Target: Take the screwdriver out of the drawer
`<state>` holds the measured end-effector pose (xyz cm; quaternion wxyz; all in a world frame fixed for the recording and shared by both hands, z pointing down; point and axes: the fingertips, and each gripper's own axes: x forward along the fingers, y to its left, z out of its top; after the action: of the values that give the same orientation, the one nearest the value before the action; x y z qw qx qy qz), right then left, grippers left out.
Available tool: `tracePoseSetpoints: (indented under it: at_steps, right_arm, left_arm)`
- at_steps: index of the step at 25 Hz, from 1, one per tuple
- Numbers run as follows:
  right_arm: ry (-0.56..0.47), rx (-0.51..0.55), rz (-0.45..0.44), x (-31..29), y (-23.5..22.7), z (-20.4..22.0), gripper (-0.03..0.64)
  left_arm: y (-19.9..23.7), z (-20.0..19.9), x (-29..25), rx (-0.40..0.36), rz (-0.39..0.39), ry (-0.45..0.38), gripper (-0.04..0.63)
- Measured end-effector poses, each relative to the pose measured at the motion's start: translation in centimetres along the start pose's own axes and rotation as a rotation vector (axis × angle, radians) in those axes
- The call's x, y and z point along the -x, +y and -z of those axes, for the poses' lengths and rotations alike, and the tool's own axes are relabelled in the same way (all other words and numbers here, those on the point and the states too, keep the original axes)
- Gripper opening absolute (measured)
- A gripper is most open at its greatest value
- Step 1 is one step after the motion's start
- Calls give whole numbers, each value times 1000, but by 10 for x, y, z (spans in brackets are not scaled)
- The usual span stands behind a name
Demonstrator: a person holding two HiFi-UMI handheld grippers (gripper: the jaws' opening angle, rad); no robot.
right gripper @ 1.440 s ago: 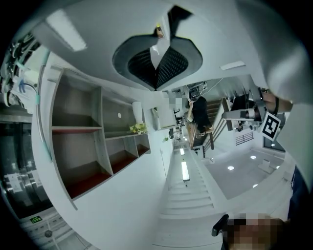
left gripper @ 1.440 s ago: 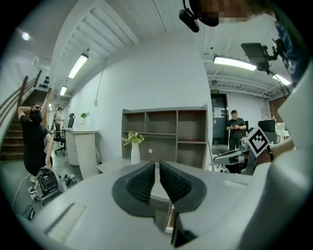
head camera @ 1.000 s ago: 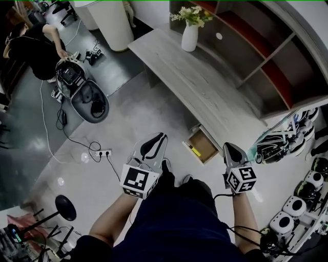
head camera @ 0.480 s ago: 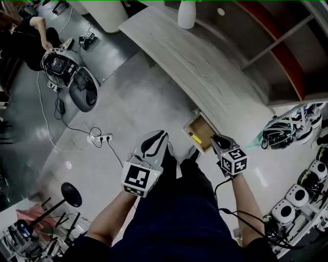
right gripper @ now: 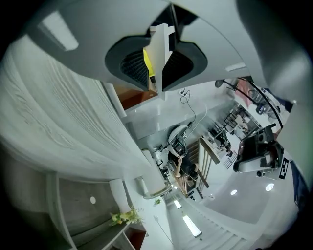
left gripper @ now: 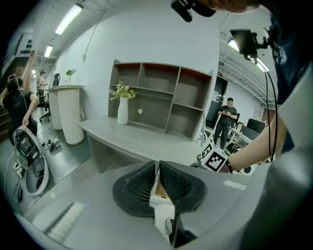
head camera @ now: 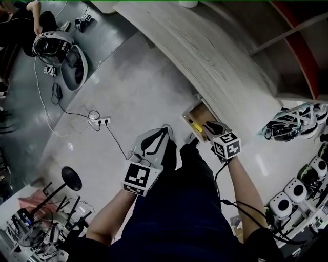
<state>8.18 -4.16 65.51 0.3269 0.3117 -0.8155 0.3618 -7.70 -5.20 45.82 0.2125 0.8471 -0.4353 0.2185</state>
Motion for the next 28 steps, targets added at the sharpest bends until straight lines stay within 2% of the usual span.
tracePoseSetpoints:
  at_steps: [12, 20, 25, 28]
  right_arm:
    - [70, -21, -16, -45, -3, 20, 94]
    - [152, -23, -81, -81, 1, 40, 97]
    - [113, -112, -129, -100, 2, 30, 106]
    - [108, -123, -143, -108, 1, 27, 109]
  left_arm:
    - [8, 39, -4, 66, -4, 76, 32]
    - [8, 55, -8, 96, -14, 117, 32]
    - [15, 68, 1, 131, -31, 141, 32]
    - [16, 76, 3, 147, -33, 156, 32]
